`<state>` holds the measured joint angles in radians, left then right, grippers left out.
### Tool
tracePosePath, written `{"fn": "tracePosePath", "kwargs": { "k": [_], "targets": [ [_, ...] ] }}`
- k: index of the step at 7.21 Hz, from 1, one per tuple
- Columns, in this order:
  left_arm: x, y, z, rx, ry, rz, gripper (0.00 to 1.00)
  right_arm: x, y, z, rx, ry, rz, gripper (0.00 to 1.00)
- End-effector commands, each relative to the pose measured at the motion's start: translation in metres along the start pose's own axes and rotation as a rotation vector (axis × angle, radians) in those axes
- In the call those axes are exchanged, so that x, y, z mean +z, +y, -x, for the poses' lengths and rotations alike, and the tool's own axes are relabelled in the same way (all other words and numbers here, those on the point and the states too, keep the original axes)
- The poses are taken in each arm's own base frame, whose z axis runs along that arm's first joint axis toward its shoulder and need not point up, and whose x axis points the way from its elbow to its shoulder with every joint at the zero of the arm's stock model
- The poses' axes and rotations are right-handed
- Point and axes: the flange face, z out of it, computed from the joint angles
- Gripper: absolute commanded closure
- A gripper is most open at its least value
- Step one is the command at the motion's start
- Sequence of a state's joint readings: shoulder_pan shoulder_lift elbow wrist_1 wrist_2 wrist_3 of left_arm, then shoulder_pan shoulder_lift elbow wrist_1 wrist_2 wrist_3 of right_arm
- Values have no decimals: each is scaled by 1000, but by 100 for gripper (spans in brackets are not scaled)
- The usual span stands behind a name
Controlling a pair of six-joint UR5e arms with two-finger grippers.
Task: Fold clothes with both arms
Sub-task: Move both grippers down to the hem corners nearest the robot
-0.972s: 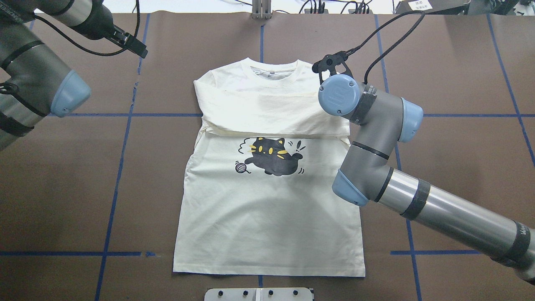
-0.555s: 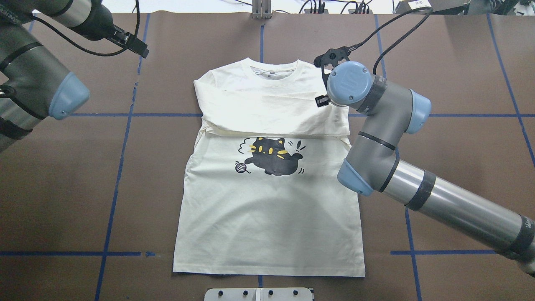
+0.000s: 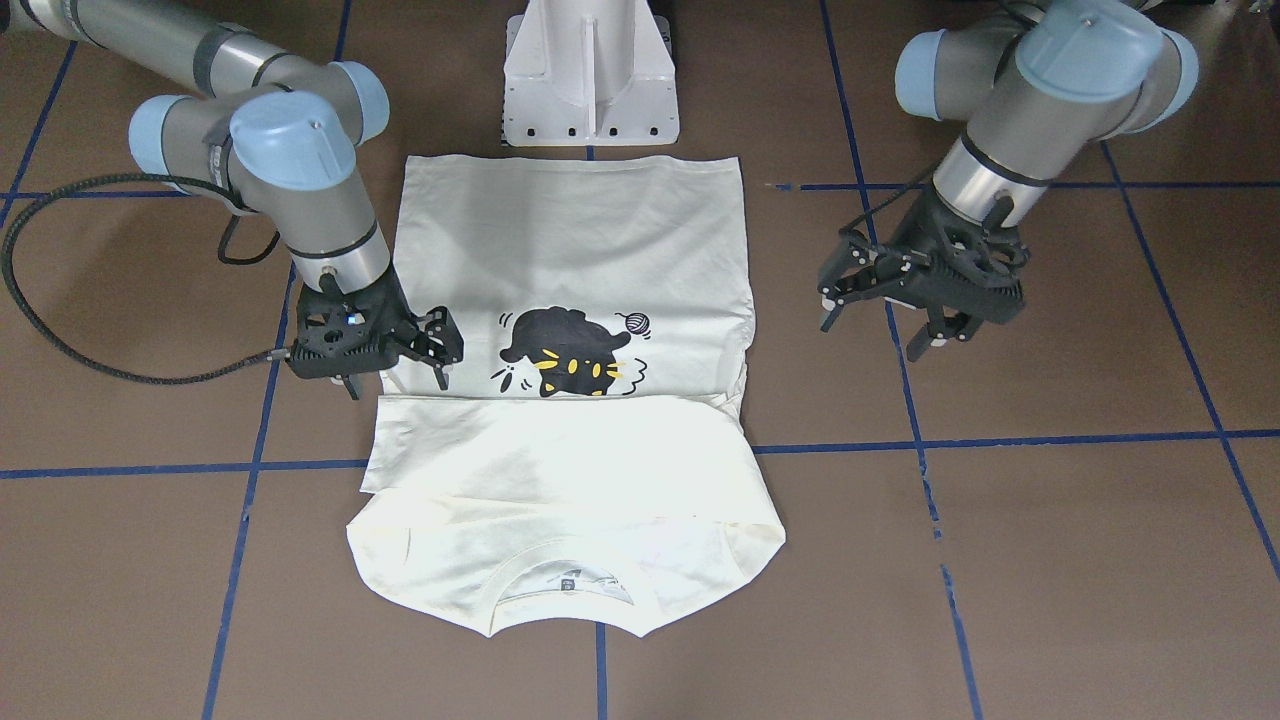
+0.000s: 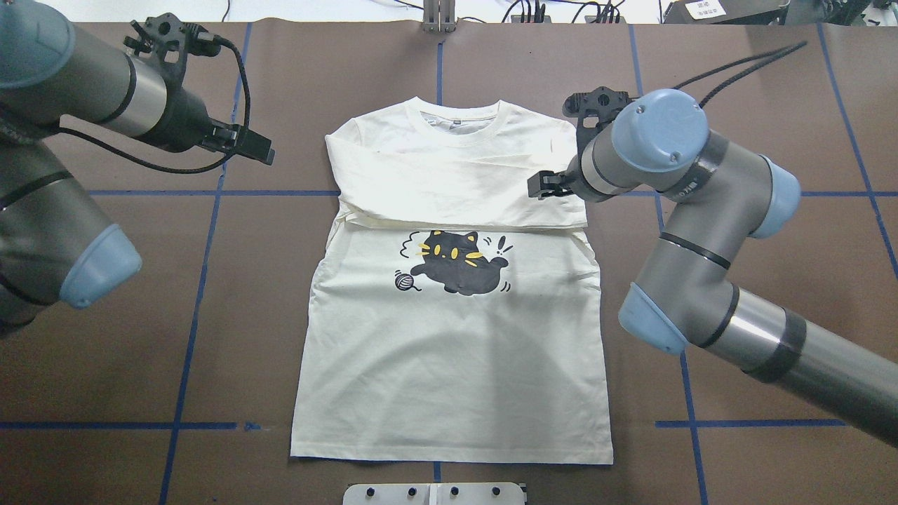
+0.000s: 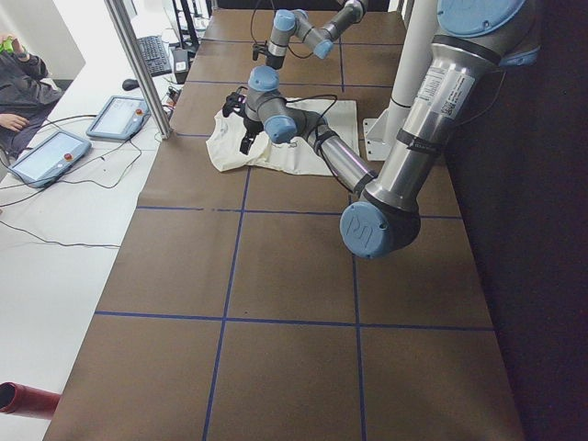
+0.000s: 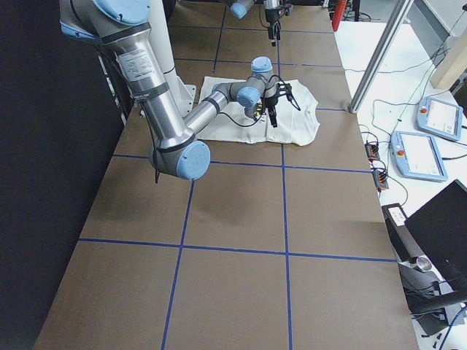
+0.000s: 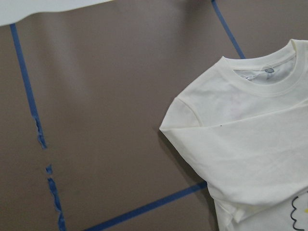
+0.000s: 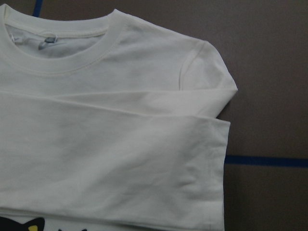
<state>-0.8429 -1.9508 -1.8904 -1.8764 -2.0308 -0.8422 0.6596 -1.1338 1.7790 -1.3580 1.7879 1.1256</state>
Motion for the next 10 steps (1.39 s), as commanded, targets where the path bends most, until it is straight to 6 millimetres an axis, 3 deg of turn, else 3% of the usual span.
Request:
{"fn": "tracePosePath", "kwargs": {
  "k": [1, 2, 3, 4, 6, 7, 10],
  "targets": [
    [11, 75, -48, -133, 15, 11, 0, -45, 98, -17, 174, -50, 12, 0],
    [31, 114, -69, -186, 19, 18, 0, -57, 152, -13, 244, -57, 4, 0],
    [42, 150, -71, -230, 44, 16, 0, -72, 196, -16, 294, -64, 17, 1],
    [57, 188, -75, -282, 42, 4, 8, -83, 236, -17, 337, -66, 13, 4],
    [73, 240, -103, -399, 41, 45, 31, -82, 314, -10, 425, -123, -30, 10],
    [82, 270, -100, -410, 7, 65, 34, -83, 335, -16, 416, -152, -56, 10],
    [94, 330, -125, -441, -21, 151, 43, -80, 338, -22, 406, -137, -61, 9]
  ]
}}
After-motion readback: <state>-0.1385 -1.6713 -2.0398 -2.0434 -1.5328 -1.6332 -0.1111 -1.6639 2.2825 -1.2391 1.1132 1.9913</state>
